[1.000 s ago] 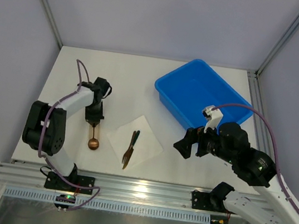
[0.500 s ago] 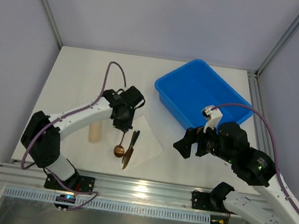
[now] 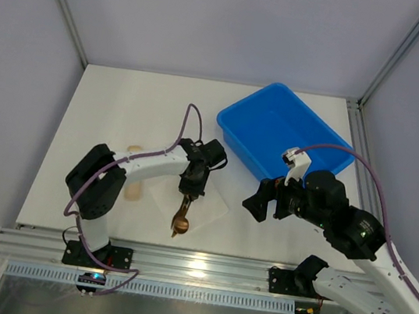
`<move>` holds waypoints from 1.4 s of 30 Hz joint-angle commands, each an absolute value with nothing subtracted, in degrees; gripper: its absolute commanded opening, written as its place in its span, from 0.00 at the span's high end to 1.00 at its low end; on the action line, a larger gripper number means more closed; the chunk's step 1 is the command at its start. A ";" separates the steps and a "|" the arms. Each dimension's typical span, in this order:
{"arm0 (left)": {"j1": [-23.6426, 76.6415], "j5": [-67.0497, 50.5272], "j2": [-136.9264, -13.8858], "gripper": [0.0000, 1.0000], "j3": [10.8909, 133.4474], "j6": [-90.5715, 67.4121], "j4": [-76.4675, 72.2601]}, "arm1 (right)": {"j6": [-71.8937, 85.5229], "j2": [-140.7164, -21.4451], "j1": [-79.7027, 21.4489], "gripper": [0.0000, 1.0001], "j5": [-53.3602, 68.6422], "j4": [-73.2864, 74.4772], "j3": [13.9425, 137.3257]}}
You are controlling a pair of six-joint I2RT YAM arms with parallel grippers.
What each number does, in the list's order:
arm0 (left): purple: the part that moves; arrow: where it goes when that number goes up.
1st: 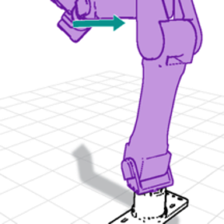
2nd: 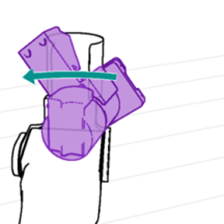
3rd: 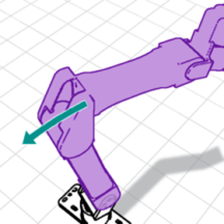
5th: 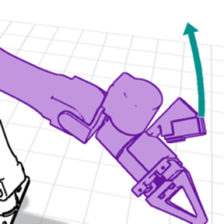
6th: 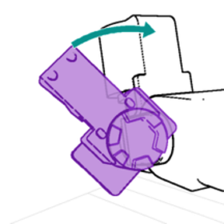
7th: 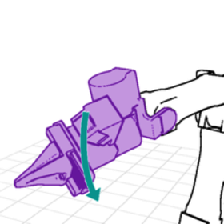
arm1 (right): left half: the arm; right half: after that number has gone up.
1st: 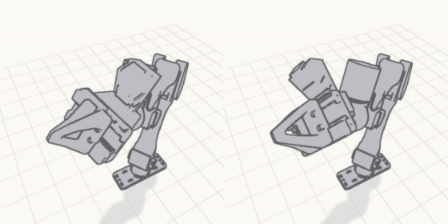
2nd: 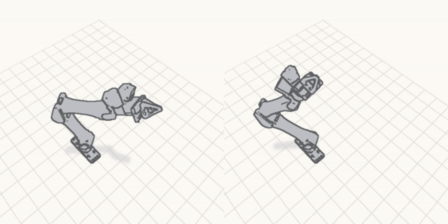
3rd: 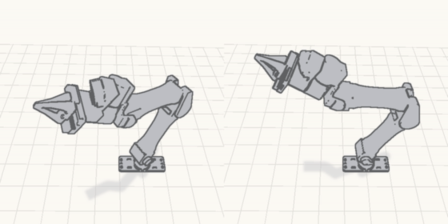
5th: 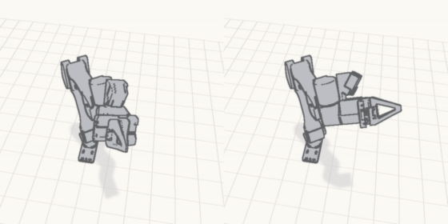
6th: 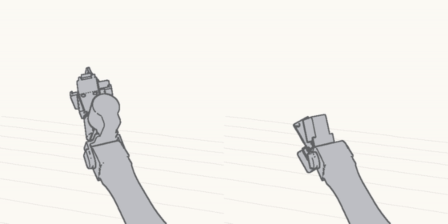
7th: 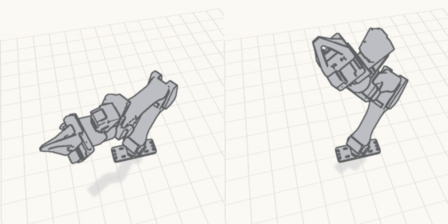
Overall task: Place the utensils on the paper napkin and roll it up
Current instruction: Place the utensils on the napkin.
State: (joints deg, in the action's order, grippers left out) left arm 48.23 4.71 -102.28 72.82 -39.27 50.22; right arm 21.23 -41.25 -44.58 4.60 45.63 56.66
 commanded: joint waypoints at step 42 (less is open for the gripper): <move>50.27 4.04 -101.95 1.00 66.88 -43.77 46.05 | 21.88 -40.52 -44.91 0.01 4.31 45.44 58.36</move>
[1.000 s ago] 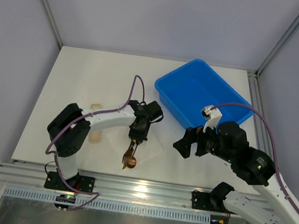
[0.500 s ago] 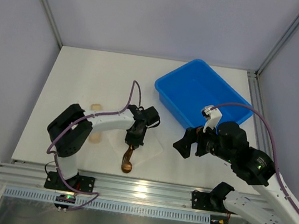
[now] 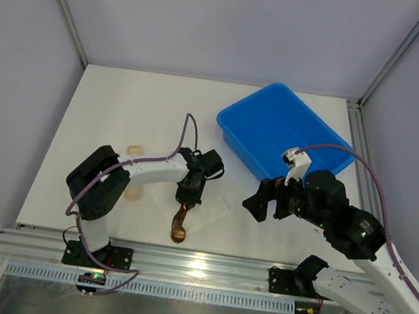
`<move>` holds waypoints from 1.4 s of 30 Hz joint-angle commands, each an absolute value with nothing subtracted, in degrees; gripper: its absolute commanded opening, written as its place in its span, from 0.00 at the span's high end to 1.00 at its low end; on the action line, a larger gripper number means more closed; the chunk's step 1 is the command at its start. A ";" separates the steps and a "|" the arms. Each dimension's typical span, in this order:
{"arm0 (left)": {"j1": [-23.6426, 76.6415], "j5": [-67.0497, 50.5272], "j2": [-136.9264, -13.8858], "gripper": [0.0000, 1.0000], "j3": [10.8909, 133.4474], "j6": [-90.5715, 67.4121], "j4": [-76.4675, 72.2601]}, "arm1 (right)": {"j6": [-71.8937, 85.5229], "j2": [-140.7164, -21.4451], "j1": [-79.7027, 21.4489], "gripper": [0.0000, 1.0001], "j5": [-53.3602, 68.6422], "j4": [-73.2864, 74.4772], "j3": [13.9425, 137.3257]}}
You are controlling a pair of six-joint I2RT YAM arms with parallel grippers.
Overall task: Place the utensils on the paper napkin and roll it up
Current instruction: Place the utensils on the napkin.
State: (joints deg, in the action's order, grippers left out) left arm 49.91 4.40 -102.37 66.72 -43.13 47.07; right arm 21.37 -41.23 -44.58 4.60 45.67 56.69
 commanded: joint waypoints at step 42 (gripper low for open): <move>50.36 9.30 -91.24 0.72 73.56 -43.51 51.67 | 21.01 -42.27 -44.91 0.00 3.34 43.60 56.87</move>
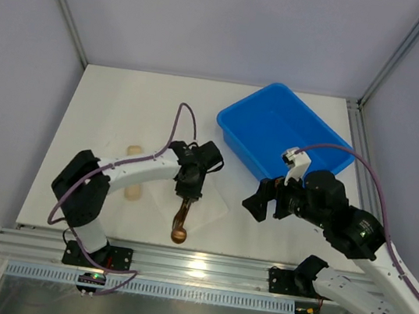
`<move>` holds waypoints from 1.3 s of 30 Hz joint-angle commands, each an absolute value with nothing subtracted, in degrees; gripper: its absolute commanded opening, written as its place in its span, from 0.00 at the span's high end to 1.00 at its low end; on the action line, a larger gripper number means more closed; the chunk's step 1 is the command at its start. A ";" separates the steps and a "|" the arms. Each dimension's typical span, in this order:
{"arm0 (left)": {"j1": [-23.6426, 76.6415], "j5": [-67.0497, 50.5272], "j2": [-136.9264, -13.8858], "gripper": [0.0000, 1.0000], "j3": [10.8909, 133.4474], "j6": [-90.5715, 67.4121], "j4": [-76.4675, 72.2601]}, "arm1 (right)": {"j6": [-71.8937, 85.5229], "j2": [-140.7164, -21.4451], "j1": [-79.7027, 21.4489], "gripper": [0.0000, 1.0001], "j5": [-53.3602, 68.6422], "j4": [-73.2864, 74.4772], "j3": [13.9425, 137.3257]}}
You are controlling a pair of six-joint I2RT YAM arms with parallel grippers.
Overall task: Place the utensils on the paper napkin and roll it up
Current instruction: Place the utensils on the napkin, then roll the napkin at the center of the board.
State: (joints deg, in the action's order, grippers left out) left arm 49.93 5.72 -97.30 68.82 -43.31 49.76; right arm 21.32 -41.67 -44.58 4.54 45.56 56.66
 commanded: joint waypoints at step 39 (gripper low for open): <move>22.85 -25.05 -107.84 0.26 77.08 -15.74 17.75 | 27.95 -56.34 -46.32 0.17 4.83 29.27 52.12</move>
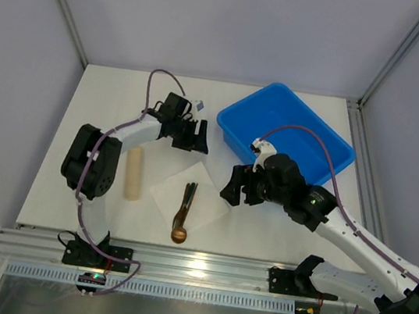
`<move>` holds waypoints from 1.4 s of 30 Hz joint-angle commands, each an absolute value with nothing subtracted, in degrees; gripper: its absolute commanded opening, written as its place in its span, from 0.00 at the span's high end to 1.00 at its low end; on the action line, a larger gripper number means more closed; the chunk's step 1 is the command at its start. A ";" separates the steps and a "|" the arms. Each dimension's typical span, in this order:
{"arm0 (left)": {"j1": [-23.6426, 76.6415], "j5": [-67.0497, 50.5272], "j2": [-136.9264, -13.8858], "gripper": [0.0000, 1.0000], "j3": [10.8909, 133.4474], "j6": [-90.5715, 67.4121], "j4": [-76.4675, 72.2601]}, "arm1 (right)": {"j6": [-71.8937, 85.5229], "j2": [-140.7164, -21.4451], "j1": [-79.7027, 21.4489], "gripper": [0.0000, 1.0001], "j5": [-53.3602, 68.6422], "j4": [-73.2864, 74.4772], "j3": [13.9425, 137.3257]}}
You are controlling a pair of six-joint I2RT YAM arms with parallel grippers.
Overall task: Place the utensils on the paper napkin and roll it up
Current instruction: Roll the napkin at the center of the board.
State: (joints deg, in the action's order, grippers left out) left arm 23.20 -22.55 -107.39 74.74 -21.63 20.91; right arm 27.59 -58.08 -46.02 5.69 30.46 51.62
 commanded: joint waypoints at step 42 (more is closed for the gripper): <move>22.76 -35.07 -105.03 0.66 59.94 -16.00 3.60 | 25.84 -51.50 -46.32 0.18 6.15 32.26 51.94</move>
